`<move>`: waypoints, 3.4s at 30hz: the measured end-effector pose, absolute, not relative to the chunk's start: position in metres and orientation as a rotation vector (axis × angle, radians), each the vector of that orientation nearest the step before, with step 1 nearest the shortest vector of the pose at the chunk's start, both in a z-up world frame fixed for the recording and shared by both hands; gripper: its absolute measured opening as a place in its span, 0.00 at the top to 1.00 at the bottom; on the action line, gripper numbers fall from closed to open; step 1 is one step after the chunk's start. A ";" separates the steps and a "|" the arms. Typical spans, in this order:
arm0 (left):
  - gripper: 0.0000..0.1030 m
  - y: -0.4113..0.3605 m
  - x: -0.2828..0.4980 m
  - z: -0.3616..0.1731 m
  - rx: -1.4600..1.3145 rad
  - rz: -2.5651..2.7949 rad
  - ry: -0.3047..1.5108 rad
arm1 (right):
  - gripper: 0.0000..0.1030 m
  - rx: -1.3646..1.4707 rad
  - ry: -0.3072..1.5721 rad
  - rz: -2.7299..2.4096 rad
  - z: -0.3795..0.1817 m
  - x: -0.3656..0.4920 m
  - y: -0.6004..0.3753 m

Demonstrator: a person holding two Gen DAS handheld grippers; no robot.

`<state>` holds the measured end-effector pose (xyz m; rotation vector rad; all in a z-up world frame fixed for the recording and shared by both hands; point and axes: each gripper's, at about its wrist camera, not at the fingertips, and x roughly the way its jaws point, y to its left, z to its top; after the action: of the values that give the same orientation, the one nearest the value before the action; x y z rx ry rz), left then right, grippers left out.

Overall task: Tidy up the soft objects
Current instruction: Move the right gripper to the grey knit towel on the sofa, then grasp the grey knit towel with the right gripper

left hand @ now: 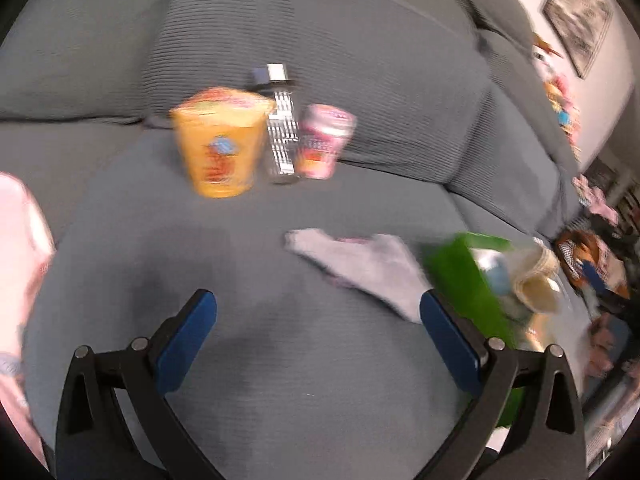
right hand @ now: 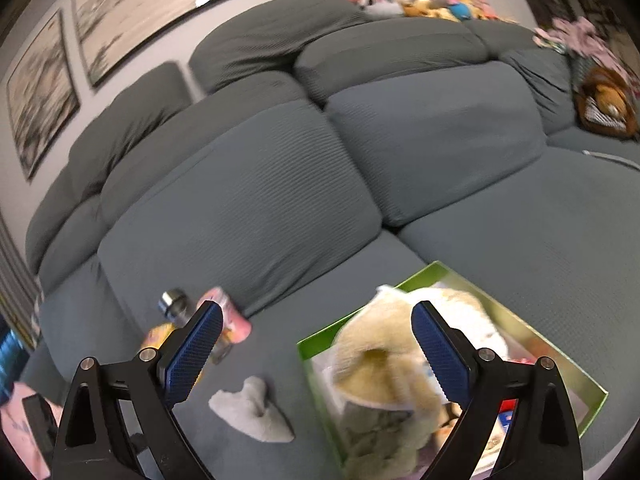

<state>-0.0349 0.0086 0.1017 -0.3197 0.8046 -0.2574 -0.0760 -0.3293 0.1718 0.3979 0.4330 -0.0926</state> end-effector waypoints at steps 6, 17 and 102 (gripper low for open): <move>0.02 0.048 -0.026 0.076 -0.393 -0.155 0.834 | 0.07 0.299 0.507 -0.026 0.164 -0.055 -0.277; 0.02 0.067 -0.026 0.067 -0.357 -0.045 0.851 | 0.07 0.176 0.815 0.062 0.095 0.001 -0.188; 0.01 0.022 0.000 0.013 -0.372 -0.275 1.095 | 0.18 0.431 1.169 0.341 0.000 0.014 -0.172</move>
<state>-0.0002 0.0218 0.0131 -0.3716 1.0951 -0.2752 0.0141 -0.1716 0.0001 0.4314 1.1690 0.3415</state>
